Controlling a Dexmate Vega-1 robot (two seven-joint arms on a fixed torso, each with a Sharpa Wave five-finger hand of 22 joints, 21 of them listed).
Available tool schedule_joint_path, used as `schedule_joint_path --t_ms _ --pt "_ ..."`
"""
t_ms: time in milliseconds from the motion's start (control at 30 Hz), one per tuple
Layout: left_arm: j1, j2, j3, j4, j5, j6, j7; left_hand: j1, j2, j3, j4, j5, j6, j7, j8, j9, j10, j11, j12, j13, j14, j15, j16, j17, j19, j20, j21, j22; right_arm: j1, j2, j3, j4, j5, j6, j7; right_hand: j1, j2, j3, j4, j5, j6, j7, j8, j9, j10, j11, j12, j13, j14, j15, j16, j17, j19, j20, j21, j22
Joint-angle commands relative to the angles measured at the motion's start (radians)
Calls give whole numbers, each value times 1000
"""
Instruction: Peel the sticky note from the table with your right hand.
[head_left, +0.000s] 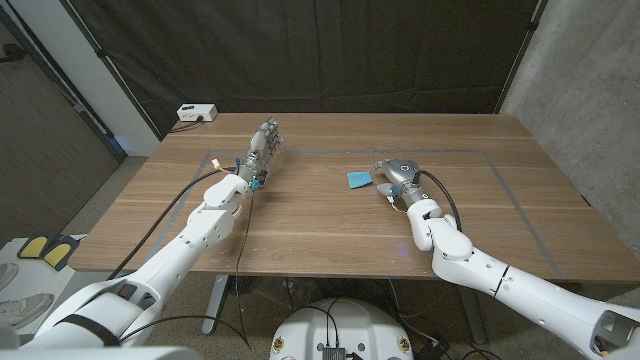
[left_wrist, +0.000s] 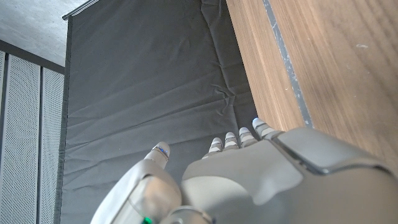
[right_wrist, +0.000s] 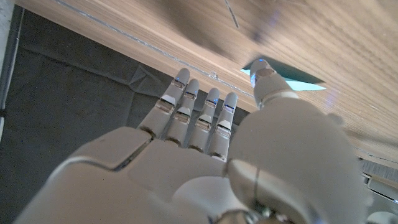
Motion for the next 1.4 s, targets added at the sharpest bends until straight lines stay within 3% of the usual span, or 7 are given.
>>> schedule_joint_path --t_ms 33,333,567,800,1033,1300,1400 --pt "10 9 -3 -22 2 5 9 -8 43 -4 0 5 -6 -4 6 6 -49 4 6 3 -99 -1 8 4 -4 7 -1 4 15 15 -35 61 -59 35 -40 39 -1 -13 1 13 37 -12 10 0 29 -14 4 4 12 -183 11 10 10 -1 4 2" --pt "18 12 -6 -35 3 5 18 -9 44 -8 1 7 -2 -2 5 6 -49 5 6 3 -96 -1 9 4 -3 8 -3 4 36 29 -58 109 -100 48 -42 118 -15 -20 3 34 111 -38 23 -3 87 -54 3 4 35 -187 9 15 25 -10 5 3" --pt "18 13 -5 -33 5 4 19 -10 44 -10 1 9 -1 -2 5 6 -48 3 6 3 -95 -1 9 4 -3 8 -4 4 45 43 -58 148 -96 72 -77 139 -12 -40 13 35 139 -36 23 -3 113 -46 -1 5 48 -188 15 26 33 -16 7 4" --pt "12 9 -3 -26 4 5 16 -10 44 -12 1 10 1 -2 4 6 -48 2 5 3 -95 0 8 4 -2 8 -4 4 67 77 -73 229 -84 132 -167 162 -5 -62 18 36 198 -40 32 -4 168 -59 3 5 92 -188 30 39 52 -19 13 5" --pt "10 9 -2 -23 6 10 18 -10 44 -14 1 11 1 -2 3 6 -48 3 5 3 -96 -1 8 4 -2 8 -6 3 88 114 -85 314 -67 212 -323 189 21 -114 29 32 362 -31 72 -1 318 -55 29 12 194 -192 64 73 85 -27 31 10" --pt "5 9 -3 -15 3 12 15 -9 44 -16 0 13 -3 -3 1 6 -50 3 4 3 -99 -1 6 4 -2 7 -7 3 112 144 -92 383 -43 276 -440 195 65 -155 42 21 496 -21 110 2 459 -50 58 14 257 -193 77 100 93 -37 43 13" --pt "1 7 -2 -6 3 9 9 -9 45 -17 0 13 -3 -2 0 6 -52 2 3 3 -100 -1 6 4 -2 7 -8 3 124 157 -95 413 -35 299 -491 193 80 -163 46 16 508 -13 111 1 476 -44 61 15 271 -193 84 108 95 -42 47 14"
